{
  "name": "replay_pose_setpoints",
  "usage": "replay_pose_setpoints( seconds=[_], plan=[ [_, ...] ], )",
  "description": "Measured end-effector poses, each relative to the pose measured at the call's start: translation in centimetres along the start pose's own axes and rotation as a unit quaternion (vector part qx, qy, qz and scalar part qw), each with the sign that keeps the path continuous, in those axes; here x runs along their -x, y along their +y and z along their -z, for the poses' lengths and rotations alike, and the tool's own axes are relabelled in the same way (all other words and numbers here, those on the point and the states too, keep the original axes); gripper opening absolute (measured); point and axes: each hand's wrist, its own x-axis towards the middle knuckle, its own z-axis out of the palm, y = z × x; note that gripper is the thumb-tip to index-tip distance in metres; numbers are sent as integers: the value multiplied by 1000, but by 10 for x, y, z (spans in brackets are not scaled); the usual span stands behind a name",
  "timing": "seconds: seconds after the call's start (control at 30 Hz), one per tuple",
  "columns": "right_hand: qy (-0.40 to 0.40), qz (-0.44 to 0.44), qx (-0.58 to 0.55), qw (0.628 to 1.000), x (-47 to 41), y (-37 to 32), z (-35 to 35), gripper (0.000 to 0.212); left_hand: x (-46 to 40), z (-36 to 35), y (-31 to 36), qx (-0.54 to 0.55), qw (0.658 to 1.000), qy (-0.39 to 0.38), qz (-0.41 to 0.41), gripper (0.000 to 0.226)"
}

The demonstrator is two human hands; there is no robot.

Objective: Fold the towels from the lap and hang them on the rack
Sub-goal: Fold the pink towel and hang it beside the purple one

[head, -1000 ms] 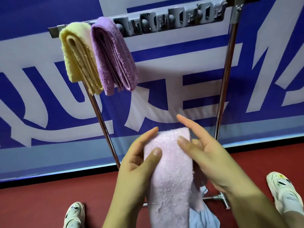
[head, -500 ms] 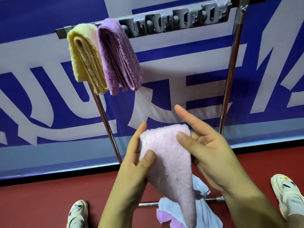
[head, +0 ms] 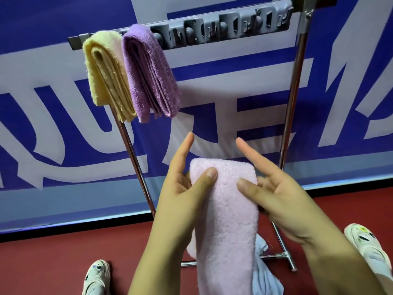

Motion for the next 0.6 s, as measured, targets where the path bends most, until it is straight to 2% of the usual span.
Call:
replay_pose_setpoints(
  seconds=[0.17, 0.27, 0.37, 0.47, 0.6],
  plan=[
    [39, 52, 22, 998, -6, 1, -11, 33, 0, 10, 0, -55, 998, 35, -14, 59],
    [37, 58, 13, 998, -10, 1, -19, 32, 6, 17, -3, -64, 998, 29, 3, 70],
    [26, 59, -51, 997, -14, -1, -23, 37, 9, 22, -10, -53, 998, 20, 0, 81],
    [26, 72, -87, 993, -14, -2, -19, 49, 5, 20, -7, -10, 999, 30, -15, 80],
    [14, 61, -13, 998, -13, 2, -5, 66, -8, 10, -1, 8, 999, 24, -25, 76]
  ],
)
